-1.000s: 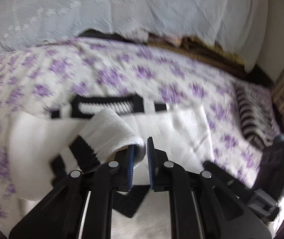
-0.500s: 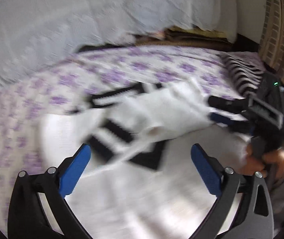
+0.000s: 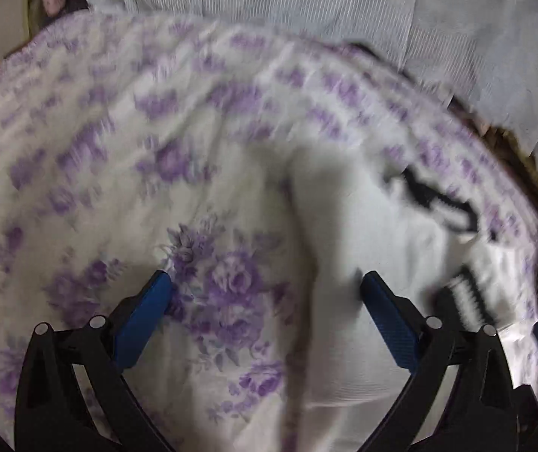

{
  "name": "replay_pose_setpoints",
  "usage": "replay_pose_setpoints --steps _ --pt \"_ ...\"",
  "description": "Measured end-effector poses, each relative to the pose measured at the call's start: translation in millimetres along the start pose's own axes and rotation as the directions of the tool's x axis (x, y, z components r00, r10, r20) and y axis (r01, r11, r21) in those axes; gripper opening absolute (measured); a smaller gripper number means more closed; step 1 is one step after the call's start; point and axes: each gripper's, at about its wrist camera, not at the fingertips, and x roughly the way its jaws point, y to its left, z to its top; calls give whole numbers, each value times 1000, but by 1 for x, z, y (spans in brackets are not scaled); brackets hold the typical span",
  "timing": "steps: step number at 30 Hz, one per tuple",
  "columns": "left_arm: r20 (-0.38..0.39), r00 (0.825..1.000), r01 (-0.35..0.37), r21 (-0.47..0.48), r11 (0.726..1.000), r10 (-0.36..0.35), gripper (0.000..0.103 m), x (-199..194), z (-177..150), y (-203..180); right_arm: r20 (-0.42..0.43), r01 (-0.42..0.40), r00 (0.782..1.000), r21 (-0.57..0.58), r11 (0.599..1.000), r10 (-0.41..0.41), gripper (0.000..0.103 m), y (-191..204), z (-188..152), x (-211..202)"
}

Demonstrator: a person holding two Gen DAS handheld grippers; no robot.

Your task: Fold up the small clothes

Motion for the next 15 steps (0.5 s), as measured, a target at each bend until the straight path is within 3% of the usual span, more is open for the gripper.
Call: replay_pose_setpoints --steps 4,7,12,14,15 --pt "37 993 -114 133 985 110 99 2 -2 -18 -68 53 996 -176 983 -66 82 35 -1 29" --pt "26 994 -107 131 986 105 99 6 0 -16 -109 79 989 -209 975 -103 78 41 3 47" --pt "29 996 -84 120 989 81 99 0 -1 -15 -154 71 984 -124 990 -90 48 27 9 61" --pt "51 997 -67 130 989 61 99 -7 -2 -18 -120 92 988 -65 994 -99 0 14 12 52" --pt "66 997 -49 133 990 41 99 -13 -4 -20 -103 88 991 -22 996 -89 0 5 14 46"
